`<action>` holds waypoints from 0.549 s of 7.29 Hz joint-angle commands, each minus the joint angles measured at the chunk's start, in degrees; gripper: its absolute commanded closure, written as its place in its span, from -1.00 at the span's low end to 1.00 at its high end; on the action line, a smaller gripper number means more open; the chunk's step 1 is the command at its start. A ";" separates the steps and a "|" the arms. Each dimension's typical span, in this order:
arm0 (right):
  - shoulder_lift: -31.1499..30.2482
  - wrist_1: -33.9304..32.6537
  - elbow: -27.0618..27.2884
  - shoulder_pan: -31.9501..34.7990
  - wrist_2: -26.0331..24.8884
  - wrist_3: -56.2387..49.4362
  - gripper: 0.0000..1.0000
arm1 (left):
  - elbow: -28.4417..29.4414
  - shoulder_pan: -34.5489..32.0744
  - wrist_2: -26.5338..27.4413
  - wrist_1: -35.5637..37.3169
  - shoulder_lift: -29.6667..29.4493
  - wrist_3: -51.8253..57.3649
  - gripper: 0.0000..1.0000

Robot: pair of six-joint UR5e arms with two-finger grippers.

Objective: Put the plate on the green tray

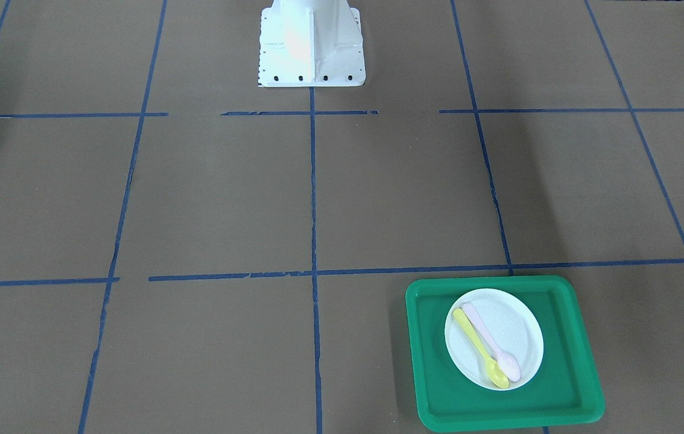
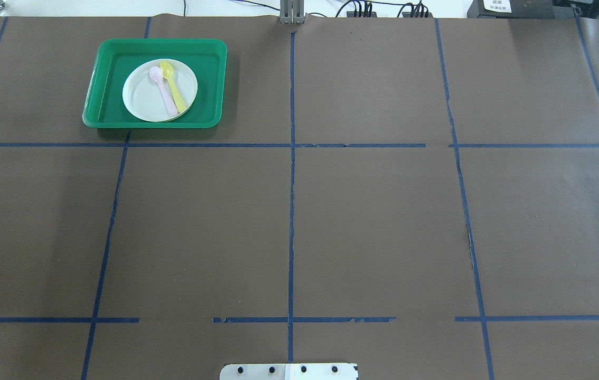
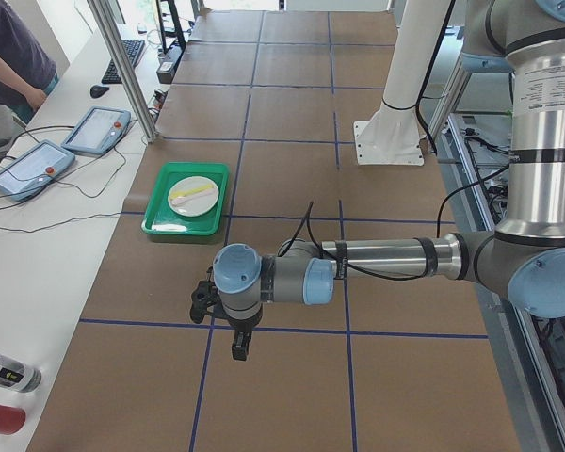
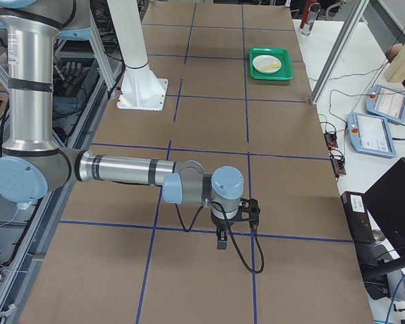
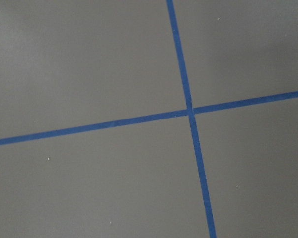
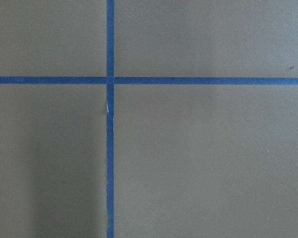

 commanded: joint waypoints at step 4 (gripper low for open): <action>0.00 0.00 0.00 0.00 0.00 0.00 -1.00 | -2.01 0.47 -0.19 2.08 -0.35 -3.23 -1.00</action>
